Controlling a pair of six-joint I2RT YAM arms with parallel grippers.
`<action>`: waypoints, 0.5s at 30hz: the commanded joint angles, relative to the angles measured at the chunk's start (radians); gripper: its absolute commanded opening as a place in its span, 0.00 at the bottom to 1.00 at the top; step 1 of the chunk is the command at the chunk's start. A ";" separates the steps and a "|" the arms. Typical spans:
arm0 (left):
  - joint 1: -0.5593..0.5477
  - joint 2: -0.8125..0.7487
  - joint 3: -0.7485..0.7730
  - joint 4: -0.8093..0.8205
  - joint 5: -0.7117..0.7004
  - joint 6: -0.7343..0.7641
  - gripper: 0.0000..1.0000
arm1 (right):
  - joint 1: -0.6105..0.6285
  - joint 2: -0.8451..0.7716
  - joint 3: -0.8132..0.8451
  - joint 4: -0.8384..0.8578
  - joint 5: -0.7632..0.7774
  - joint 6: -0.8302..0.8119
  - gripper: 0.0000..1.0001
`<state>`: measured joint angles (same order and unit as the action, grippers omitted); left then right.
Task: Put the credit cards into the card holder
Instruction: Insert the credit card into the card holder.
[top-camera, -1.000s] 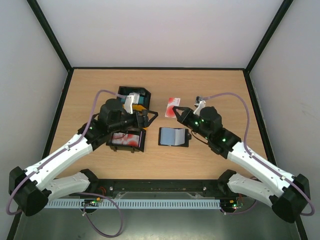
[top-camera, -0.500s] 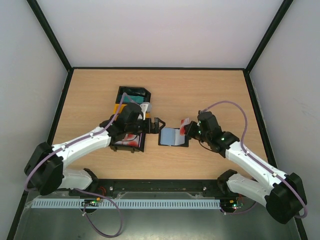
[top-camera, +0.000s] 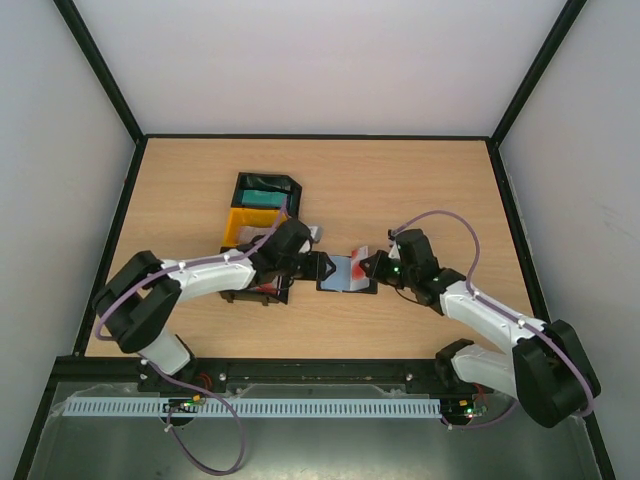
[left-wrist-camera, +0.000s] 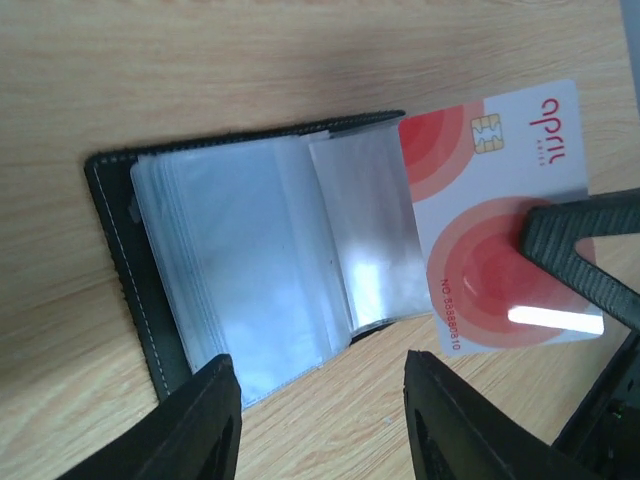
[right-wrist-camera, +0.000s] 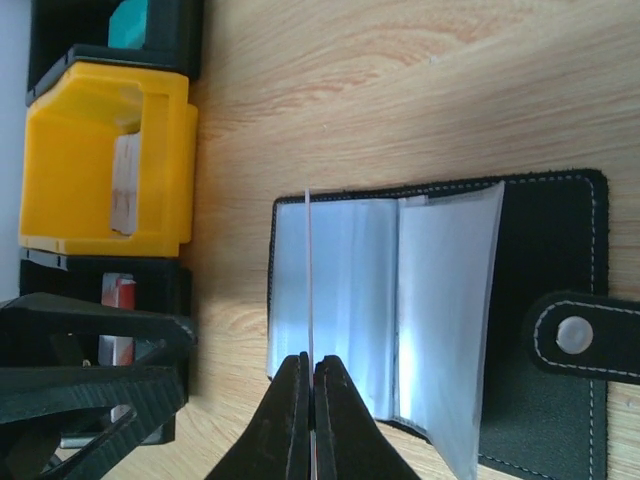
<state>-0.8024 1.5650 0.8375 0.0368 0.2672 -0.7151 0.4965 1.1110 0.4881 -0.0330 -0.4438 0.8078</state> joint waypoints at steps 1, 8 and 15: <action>-0.012 0.050 0.040 0.012 -0.029 -0.006 0.45 | -0.004 0.014 -0.060 0.152 -0.024 -0.006 0.02; -0.013 0.124 0.086 -0.063 -0.041 0.001 0.40 | -0.004 0.098 -0.123 0.319 -0.055 0.043 0.02; -0.014 0.188 0.096 -0.120 -0.072 -0.028 0.36 | -0.004 0.181 -0.131 0.416 -0.054 0.027 0.02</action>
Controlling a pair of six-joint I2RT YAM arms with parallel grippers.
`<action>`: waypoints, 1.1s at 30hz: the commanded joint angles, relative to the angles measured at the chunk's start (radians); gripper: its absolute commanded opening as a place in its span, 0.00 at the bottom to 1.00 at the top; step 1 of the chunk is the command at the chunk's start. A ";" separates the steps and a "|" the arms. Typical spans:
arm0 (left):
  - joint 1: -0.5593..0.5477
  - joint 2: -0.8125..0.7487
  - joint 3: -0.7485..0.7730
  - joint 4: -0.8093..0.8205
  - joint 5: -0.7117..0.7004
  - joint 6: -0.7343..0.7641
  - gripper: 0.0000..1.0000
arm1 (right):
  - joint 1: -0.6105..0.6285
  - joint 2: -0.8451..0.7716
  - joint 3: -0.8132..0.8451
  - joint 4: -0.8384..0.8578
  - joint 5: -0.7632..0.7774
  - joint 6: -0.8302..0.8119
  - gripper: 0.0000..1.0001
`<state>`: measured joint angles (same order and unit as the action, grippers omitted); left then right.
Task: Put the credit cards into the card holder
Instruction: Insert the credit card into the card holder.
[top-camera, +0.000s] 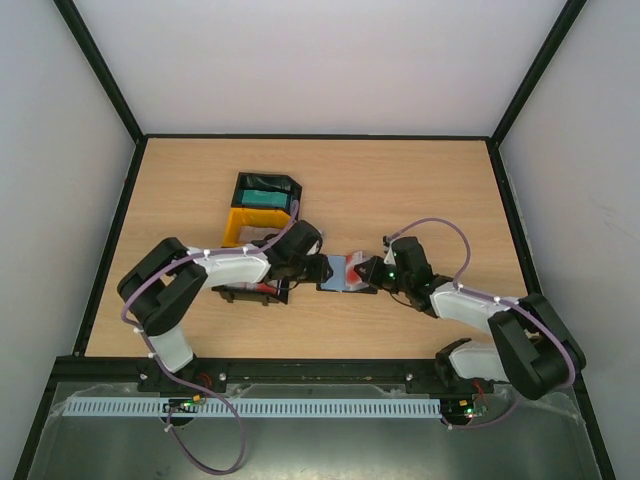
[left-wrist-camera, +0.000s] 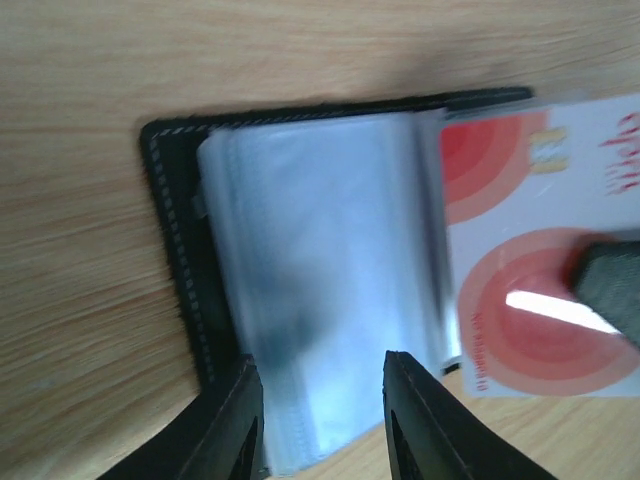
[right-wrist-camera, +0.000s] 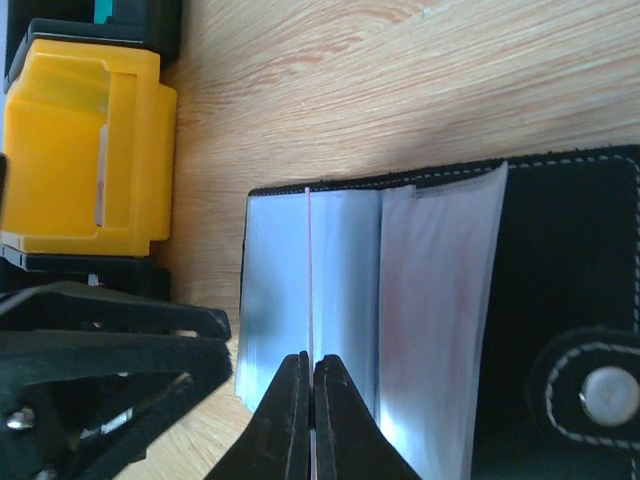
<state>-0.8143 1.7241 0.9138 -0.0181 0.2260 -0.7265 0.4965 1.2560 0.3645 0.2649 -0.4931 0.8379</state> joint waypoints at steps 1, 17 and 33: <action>-0.001 0.033 0.022 -0.072 -0.039 -0.017 0.36 | -0.005 0.049 -0.007 0.130 -0.003 -0.002 0.02; 0.010 0.078 0.025 -0.094 -0.008 -0.009 0.26 | -0.004 0.166 -0.039 0.196 0.027 0.012 0.02; 0.008 0.075 0.000 -0.088 -0.009 -0.018 0.24 | 0.003 0.296 -0.076 0.362 -0.064 0.108 0.02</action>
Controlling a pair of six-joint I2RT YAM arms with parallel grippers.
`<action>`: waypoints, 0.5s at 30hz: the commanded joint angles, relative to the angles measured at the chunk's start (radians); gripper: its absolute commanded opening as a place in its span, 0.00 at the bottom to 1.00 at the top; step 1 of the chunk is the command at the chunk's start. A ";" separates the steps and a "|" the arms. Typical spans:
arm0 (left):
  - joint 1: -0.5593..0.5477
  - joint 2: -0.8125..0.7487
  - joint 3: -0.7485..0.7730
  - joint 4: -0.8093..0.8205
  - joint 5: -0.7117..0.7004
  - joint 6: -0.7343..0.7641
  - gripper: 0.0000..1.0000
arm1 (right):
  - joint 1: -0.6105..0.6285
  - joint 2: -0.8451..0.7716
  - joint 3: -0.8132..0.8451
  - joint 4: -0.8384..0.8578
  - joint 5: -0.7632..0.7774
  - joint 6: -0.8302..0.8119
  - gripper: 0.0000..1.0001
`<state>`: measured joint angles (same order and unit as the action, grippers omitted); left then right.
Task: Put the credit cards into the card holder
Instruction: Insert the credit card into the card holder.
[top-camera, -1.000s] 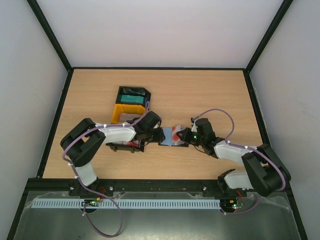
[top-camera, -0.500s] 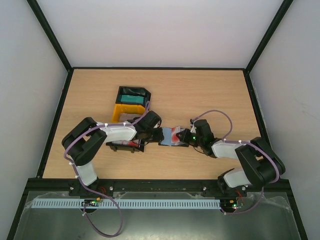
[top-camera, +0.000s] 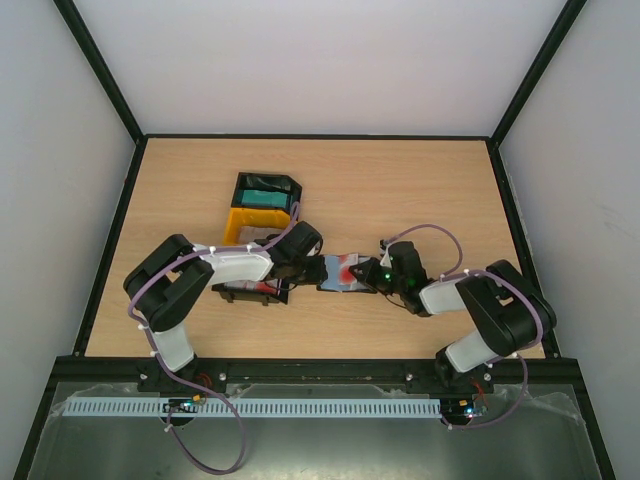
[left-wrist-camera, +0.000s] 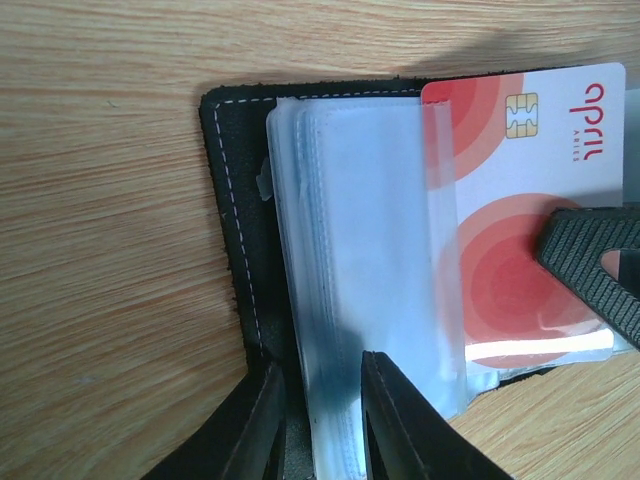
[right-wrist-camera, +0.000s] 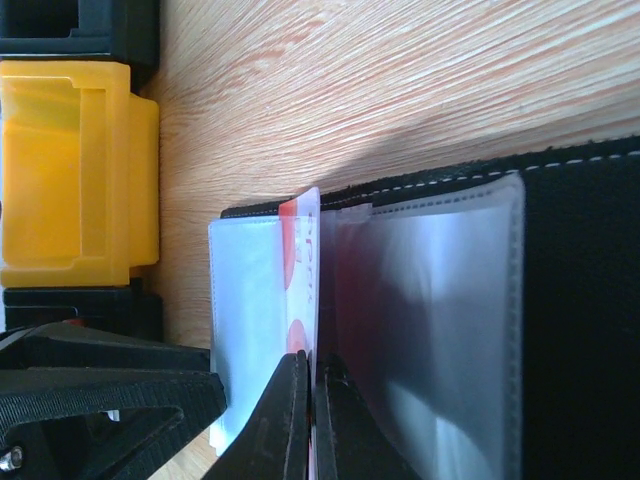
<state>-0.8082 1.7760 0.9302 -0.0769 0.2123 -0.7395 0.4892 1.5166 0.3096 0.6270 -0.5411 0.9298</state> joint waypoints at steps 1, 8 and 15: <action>0.003 0.022 -0.017 -0.029 0.005 -0.005 0.24 | 0.010 0.037 -0.022 -0.001 -0.017 0.017 0.02; 0.003 0.020 -0.019 -0.023 0.008 -0.004 0.24 | 0.027 0.032 -0.027 -0.009 -0.025 0.024 0.02; 0.002 0.018 -0.022 -0.018 0.011 -0.008 0.24 | 0.084 0.087 -0.010 0.007 -0.027 0.054 0.02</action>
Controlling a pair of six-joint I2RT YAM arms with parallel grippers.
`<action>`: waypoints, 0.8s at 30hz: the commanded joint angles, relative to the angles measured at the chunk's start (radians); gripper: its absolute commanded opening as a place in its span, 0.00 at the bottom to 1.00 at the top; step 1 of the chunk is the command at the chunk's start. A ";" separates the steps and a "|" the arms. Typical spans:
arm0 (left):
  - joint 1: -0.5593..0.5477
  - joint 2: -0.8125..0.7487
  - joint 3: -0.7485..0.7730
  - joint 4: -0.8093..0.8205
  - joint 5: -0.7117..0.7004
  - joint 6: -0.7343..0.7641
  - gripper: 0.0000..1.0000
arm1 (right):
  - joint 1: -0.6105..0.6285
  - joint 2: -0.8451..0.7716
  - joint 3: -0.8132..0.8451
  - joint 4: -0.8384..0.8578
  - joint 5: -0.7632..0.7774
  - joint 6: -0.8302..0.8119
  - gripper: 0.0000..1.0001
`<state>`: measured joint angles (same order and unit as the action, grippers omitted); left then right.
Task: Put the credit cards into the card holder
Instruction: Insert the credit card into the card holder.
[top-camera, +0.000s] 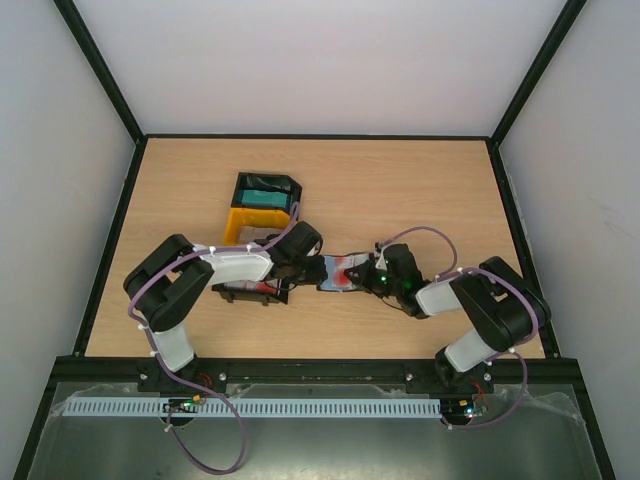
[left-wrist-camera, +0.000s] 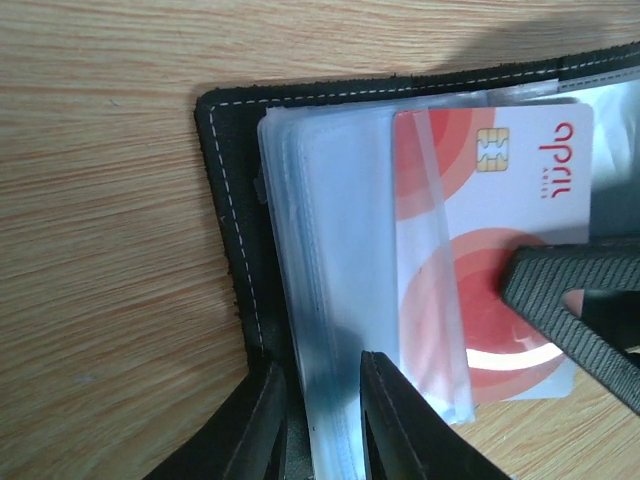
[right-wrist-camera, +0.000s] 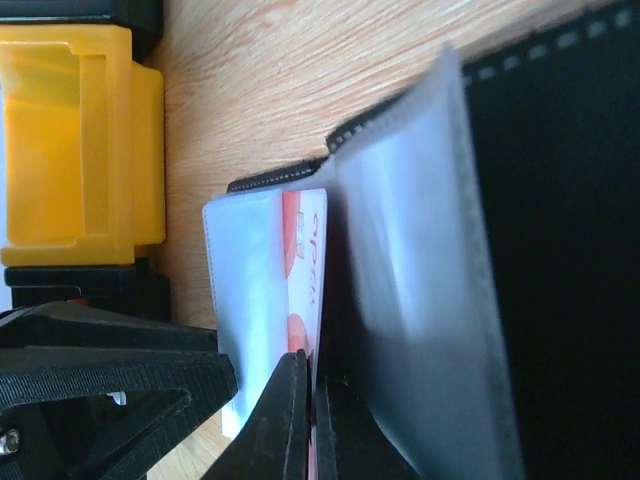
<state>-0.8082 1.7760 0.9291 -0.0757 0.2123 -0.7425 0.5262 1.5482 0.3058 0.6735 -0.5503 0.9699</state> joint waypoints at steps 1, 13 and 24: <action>0.002 0.016 -0.022 -0.019 0.010 -0.005 0.24 | 0.053 0.063 -0.004 -0.031 -0.017 0.020 0.02; 0.002 -0.001 -0.035 -0.021 0.000 -0.006 0.25 | 0.070 -0.036 0.032 -0.181 0.083 -0.002 0.07; 0.003 -0.009 -0.033 -0.022 -0.001 0.000 0.28 | 0.073 -0.167 0.081 -0.392 0.226 -0.020 0.52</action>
<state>-0.8082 1.7706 0.9184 -0.0608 0.2131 -0.7444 0.5964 1.4246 0.3531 0.4400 -0.4244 0.9695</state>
